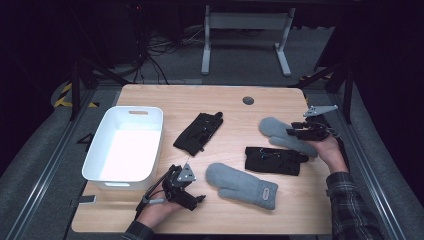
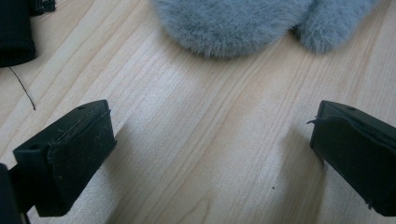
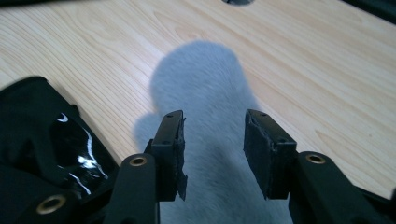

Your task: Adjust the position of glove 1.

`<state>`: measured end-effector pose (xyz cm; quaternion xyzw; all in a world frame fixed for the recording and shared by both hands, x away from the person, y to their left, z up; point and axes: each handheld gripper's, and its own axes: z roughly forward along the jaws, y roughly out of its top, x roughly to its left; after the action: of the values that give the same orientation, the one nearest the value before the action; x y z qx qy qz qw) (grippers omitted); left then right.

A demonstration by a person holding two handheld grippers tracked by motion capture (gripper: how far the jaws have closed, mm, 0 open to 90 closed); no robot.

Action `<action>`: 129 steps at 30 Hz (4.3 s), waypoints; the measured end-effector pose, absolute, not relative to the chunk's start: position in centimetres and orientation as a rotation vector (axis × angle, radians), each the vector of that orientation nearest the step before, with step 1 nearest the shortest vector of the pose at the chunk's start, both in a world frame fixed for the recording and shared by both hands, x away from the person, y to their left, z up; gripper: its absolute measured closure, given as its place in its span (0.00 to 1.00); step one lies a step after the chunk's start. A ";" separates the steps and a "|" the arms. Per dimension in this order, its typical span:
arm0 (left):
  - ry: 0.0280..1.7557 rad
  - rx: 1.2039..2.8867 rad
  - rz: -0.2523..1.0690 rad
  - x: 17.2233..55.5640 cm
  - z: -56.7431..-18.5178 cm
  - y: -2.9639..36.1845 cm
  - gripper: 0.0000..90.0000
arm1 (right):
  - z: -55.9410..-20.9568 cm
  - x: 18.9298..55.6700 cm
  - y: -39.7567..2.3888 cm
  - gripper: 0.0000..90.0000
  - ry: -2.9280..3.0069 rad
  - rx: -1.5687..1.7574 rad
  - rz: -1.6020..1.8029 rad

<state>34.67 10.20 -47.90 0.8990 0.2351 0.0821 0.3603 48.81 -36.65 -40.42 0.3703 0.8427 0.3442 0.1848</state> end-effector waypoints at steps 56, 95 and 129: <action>0.604 2.316 0.209 34.5 -47.9 10.0 0.00 | -36.6 46.3 -36.4 0.98 2.337 1.091 1.044; 0.604 2.317 0.209 34.5 -47.9 10.0 0.00 | -35.3 36.9 -28.4 0.98 2.441 0.938 1.128; 0.605 2.316 0.210 34.5 -47.9 10.0 0.00 | -37.9 33.9 -19.6 0.98 2.629 0.806 1.055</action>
<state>34.47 9.98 -47.90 0.8989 0.2347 0.0813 0.3609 33.86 -19.62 -37.86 0.2722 0.8884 0.3566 0.0979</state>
